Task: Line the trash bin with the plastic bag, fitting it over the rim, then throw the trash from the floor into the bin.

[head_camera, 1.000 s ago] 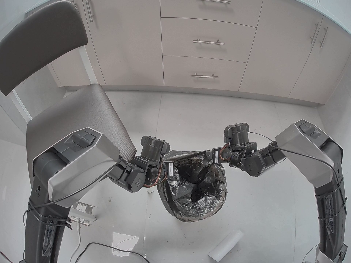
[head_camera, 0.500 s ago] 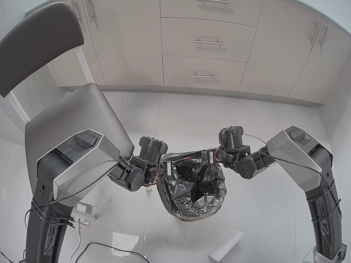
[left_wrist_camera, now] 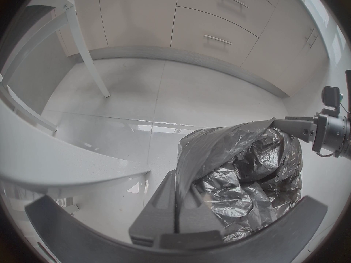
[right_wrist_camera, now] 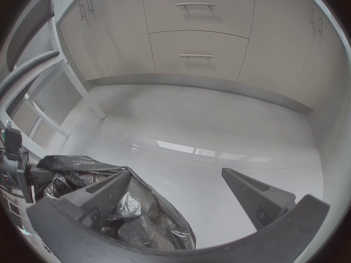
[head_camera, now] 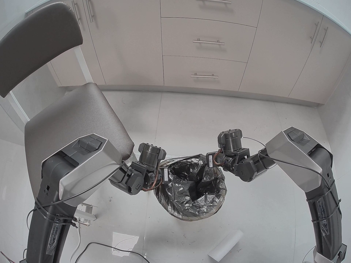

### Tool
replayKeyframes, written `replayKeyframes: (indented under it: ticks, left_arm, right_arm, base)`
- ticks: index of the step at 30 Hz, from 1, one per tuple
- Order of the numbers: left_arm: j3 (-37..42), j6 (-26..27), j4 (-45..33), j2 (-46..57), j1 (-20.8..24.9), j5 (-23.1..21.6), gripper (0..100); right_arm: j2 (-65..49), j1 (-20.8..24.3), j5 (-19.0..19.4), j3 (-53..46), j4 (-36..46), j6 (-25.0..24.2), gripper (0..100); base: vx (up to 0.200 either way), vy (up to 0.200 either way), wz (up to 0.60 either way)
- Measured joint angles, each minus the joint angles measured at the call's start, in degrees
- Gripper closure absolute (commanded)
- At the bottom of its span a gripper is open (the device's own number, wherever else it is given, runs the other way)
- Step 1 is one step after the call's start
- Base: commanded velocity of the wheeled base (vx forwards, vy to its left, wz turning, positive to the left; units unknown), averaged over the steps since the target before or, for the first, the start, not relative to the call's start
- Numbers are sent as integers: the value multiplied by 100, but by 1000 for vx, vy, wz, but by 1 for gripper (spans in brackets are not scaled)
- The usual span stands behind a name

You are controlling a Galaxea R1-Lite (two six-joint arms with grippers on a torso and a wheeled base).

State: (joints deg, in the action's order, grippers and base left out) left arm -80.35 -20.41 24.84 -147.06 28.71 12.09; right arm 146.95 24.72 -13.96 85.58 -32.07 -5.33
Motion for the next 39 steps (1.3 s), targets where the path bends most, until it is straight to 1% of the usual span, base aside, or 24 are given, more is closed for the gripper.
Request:
replayKeyframes:
  ticks: [7,17,21,28,30,32,36,39]
  left_arm:
    - [174,-91,-2,37,174,-13,100]
    - [555,-294,-9,351,467,-39,100]
    - [679,-312,-5,489,461,-38,100]
    - [791,-313,-9,574,422,-39,100]
    - [791,-310,-18,577,417,-39,100]
    - [791,-301,-46,574,419,-38,100]
    - [802,-296,-90,588,417,-39,100]
    - [824,-312,-106,640,417,-38,100]
  right_arm:
    - [-266,55,0,-346,9,11,0]
    - [-891,123,123,-1273,-6,194,0]
    - [-1139,132,257,-1570,-284,188,0]
    - [-1318,135,312,-1959,-829,180,0]
    - [-1340,113,413,-2059,-994,166,0]
    - [-1359,68,595,-2172,-1253,95,0]
    - [-1414,-44,958,-2466,-1758,-180,0]
    - [-1447,-130,1076,-2630,-2050,-336,0]
  base:
    - [0,0,0]
    - [0,0,0]
    - [0,0,0]
    - [0,0,0]
    - [0,0,0]
    - [0,0,0]
    - [0,0,0]
    - [0,0,0]
